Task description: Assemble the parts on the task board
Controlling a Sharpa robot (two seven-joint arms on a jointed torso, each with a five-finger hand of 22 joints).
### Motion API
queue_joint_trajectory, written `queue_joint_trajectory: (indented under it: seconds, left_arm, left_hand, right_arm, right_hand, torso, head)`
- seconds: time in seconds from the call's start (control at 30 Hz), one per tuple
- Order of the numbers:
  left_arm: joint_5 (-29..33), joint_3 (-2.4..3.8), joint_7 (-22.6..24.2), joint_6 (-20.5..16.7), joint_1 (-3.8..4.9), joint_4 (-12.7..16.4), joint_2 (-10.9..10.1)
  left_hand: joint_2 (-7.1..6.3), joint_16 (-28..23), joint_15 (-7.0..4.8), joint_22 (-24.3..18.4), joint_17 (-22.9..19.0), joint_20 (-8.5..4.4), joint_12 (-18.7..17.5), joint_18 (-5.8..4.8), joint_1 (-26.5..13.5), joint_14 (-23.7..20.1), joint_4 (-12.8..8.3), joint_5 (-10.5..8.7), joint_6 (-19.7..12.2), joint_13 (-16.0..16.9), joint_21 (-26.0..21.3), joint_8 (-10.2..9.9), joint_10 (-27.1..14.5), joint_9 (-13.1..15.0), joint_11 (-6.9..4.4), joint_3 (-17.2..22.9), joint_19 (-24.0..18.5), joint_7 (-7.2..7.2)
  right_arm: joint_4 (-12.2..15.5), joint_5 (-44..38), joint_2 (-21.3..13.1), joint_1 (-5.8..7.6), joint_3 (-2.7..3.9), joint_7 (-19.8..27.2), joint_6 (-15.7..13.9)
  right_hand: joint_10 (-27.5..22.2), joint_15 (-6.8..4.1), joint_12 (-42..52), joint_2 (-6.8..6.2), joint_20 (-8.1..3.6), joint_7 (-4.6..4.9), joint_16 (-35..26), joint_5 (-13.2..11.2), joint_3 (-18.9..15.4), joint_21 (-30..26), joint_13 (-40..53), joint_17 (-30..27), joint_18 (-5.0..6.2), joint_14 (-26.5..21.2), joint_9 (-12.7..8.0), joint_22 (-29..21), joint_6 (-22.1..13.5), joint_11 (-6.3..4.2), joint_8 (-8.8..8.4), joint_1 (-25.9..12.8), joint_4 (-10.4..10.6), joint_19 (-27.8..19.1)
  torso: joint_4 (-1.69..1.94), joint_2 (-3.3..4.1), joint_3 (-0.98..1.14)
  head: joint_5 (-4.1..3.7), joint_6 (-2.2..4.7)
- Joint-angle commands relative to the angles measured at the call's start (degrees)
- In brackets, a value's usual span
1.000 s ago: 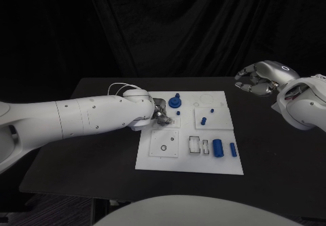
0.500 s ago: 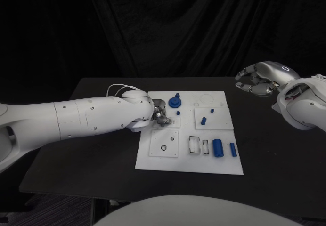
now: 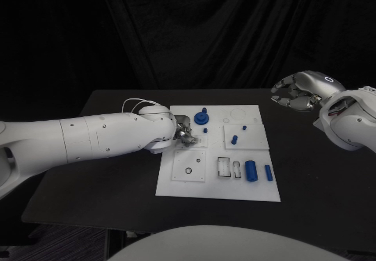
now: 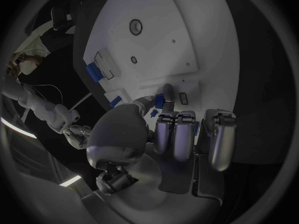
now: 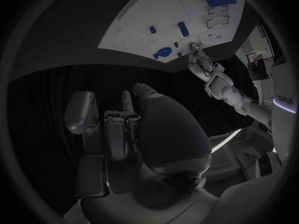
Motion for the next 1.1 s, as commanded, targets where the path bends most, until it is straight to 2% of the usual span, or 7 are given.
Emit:
queue_joint_trajectory:
  seconds: [0.03,0.4,0.57,0.63,0.73,0.93,1.1]
  left_arm:
    - [0.32,-0.18,0.46,-0.35,-0.31,0.29,-0.2]
    - [0.32,-0.18,0.29,0.06,-0.31,0.52,-0.23]
    - [0.32,-0.18,0.25,0.2,-0.32,0.35,-0.17]
    - [0.32,-0.18,0.23,0.21,-0.32,0.23,-0.1]
    - [0.32,-0.18,0.1,-0.05,-0.33,-0.03,0.04]
    - [0.32,-0.18,-0.49,-1.27,-0.41,-0.31,0.17]
    - [0.32,-0.18,-0.76,-1.32,-0.52,-0.38,0.17]
  left_hand:
    - [0.72,0.15,-0.1,13.89,15.07,-0.23,0.15,0.05,-0.01,6.06,0.09,0.25,0.16,15.08,-0.21,-0.29,5.97,0.09,-0.05,0.34,4.64,-0.19]
    - [0.57,0.15,-0.11,13.72,15.07,-0.24,0.15,0.12,-0.56,6.06,0.18,0.37,0.26,15.08,-0.35,-0.34,5.97,0.45,-0.03,0.82,4.45,-0.14]
    - [0.44,0.15,-0.08,13.58,15.07,-0.21,0.15,0.17,-1.47,6.06,0.6,-0.42,0.26,15.08,-0.47,-0.54,5.97,0.81,0.02,1.11,4.29,-0.08]
    - [0.44,0.15,-0.02,13.57,15.07,-0.17,0.15,0.17,-2.52,6.06,1.31,-1.89,0.27,15.08,-0.5,-0.79,5.97,1.09,0.08,1.13,4.28,-0.01]
    - [0.51,0.15,0.39,13.17,15.07,0.12,0.15,0.32,-6.86,6.06,5.47,-10.1,-0.08,15.08,-0.87,-2.19,5.97,1.23,0.56,-1.53,3.81,0.56]
    - [0.15,0.15,0.95,12.04,15.07,0.65,0.15,0.74,-8.14,6.06,7.69,-13.05,-1.09,15.08,-1.93,-4.44,5.97,0.97,1.21,-4.53,2.46,1.25]
    - [0.55,0.15,1.28,11.72,15.07,0.97,0.15,0.87,-8.9,6.06,8.6,-13.77,-1.66,15.08,-2.29,-5.75,5.97,0.84,1.58,-6.25,2.04,1.67]
  right_arm:
    - [0.02,-0.17,-0.1,-0.13,0.05,-1.16,0.43]
    - [0.03,-0.17,-0.06,-0.13,0.05,-1.26,0.7]
    - [0.0,-0.17,-0.04,-0.14,0.05,-1.27,0.8]
    - [-0.01,-0.17,-0.02,-0.14,0.05,-1.28,0.83]
    - [-0.02,-0.17,0.0,-0.14,0.05,-1.33,0.88]
    - [-0.04,-0.17,0.0,-0.16,0.05,-1.43,1.05]
    - [-0.03,-0.17,-0.01,-0.18,0.05,-1.48,1.15]
  right_hand:
    - [6.07,0.16,0.14,-0.1,0.01,-0.03,-0.22,0.21,0.37,-0.28,15.08,14.62,1.17,5.85,-0.09,8.07,-0.27,0.31,-0.26,0.46,0.05,-0.35]
    - [6.07,0.17,0.14,-0.09,0.01,-0.02,-0.23,0.23,0.44,-0.36,15.08,14.62,1.18,5.85,-0.12,8.05,-0.37,0.32,-0.31,0.49,0.02,-0.38]
    - [6.07,0.17,0.14,-0.09,0.01,-0.02,-0.23,0.23,0.44,-0.36,15.08,14.62,1.18,5.85,-0.12,8.05,-0.37,0.32,-0.31,0.49,0.02,-0.38]
    - [6.07,0.17,0.14,-0.09,0.01,-0.02,-0.23,0.23,0.44,-0.36,15.08,14.62,1.18,5.85,-0.12,8.05,-0.37,0.32,-0.31,0.49,0.02,-0.38]
    - [6.07,0.17,0.14,-0.09,0.01,-0.02,-0.23,0.23,0.44,-0.36,15.08,14.62,1.18,5.85,-0.12,8.05,-0.37,0.32,-0.31,0.49,0.02,-0.38]
    - [6.07,0.17,0.14,-0.1,0.01,0.0,-0.26,0.23,0.49,-0.42,15.08,14.6,1.19,5.84,-0.16,8.03,-0.46,0.33,-0.37,0.51,-0.01,-0.4]
    - [6.07,0.18,0.14,-0.11,0.01,0.0,-0.27,0.23,0.49,-0.43,15.08,14.6,1.19,5.84,-0.16,8.03,-0.46,0.34,-0.37,0.51,-0.01,-0.4]
  torso:
    - [0.01,0.0,0.0]
    - [-0.01,0.04,0.02]
    - [-0.02,0.07,0.03]
    - [-0.01,0.06,0.02]
    - [-0.01,0.01,0.01]
    - [-0.04,0.0,0.01]
    - [-0.03,0.0,0.01]
  head:
    - [-0.01,-0.01]
    - [0.11,-0.01]
    - [0.09,-0.01]
    - [0.12,-0.01]
    - [0.14,-0.01]
    - [0.19,-0.01]
    - [0.14,-0.01]
